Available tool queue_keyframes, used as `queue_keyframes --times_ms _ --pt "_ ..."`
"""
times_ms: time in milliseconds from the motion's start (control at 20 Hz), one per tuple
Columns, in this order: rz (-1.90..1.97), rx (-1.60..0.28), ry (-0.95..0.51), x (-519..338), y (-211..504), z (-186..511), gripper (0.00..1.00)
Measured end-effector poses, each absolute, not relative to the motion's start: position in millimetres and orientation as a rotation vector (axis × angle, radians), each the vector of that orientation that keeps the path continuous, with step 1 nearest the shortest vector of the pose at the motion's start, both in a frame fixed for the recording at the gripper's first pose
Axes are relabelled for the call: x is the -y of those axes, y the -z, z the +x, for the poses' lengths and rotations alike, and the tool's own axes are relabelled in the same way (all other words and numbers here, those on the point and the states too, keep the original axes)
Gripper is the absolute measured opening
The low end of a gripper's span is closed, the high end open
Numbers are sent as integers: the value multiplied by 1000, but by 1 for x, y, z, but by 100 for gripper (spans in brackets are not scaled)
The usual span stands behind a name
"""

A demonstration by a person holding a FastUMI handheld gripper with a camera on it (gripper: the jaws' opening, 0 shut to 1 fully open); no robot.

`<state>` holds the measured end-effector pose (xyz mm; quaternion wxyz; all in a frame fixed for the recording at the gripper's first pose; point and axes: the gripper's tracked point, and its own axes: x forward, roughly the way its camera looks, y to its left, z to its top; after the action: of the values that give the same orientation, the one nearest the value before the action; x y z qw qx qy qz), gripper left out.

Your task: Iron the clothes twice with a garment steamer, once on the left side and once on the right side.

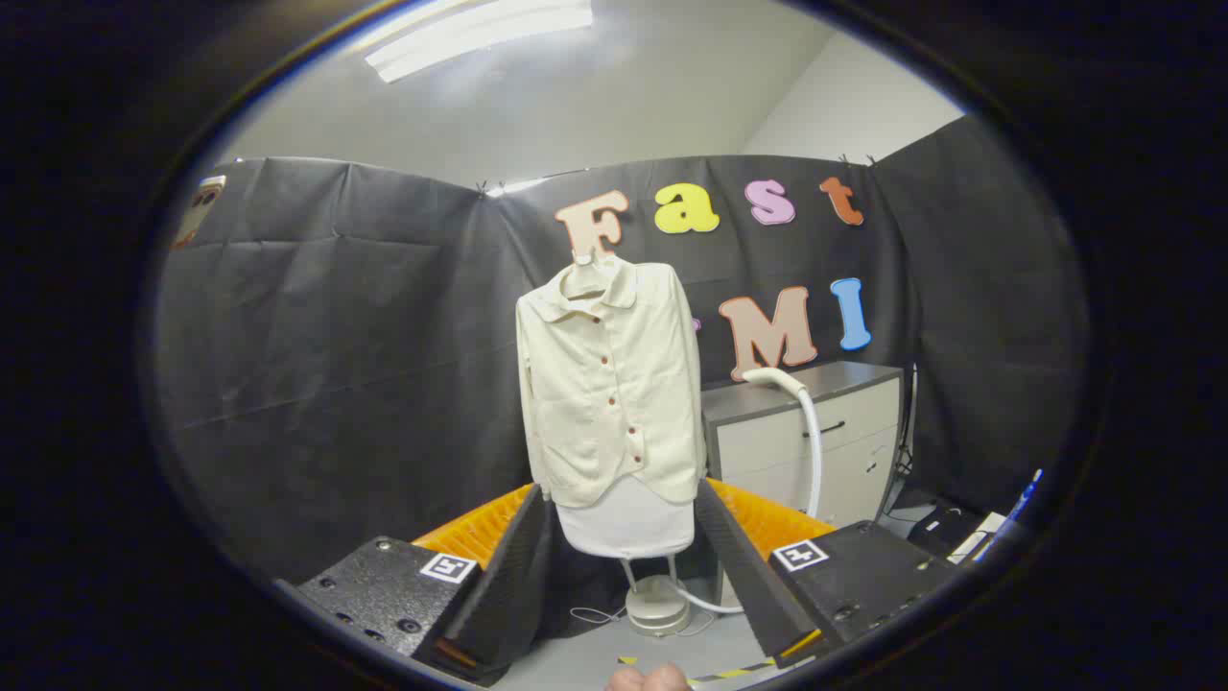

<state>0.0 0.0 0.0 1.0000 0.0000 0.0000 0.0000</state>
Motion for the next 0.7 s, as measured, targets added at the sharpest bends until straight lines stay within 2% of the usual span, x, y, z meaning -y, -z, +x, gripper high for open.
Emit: queue_keyframes --times_ms 700 --pt "3 -6 -1 -1 -2 1 96"
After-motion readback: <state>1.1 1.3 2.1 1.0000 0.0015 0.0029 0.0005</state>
